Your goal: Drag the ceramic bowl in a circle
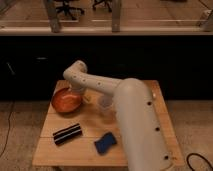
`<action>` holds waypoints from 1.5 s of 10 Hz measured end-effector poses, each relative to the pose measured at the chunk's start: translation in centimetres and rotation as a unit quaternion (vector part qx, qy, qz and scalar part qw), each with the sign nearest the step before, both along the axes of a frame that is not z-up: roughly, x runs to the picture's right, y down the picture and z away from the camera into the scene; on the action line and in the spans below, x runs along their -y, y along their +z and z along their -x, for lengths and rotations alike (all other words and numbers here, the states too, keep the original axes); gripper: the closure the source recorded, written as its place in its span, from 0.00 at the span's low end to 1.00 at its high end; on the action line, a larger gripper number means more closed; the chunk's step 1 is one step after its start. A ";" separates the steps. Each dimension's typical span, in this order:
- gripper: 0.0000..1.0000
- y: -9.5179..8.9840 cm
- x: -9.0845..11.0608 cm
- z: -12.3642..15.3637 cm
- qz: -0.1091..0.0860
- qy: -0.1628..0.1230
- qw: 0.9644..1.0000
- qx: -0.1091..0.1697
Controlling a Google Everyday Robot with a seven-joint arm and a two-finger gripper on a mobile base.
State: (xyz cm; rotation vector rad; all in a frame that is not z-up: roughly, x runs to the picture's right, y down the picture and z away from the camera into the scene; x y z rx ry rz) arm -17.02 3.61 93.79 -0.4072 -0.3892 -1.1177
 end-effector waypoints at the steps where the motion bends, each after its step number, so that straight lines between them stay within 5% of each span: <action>1: 0.20 0.2 0.0 0.2 0.001 -0.001 1.000 0.001; 5: 0.28 0.7 0.0 0.3 0.004 -0.004 1.000 -0.001; 10: 0.76 1.0 0.1 0.3 0.004 -0.006 1.000 -0.004; 12: 0.94 0.9 0.5 -1.8 0.003 0.005 1.000 -0.007; 15: 1.00 0.6 0.8 -2.6 0.002 0.005 1.000 -0.004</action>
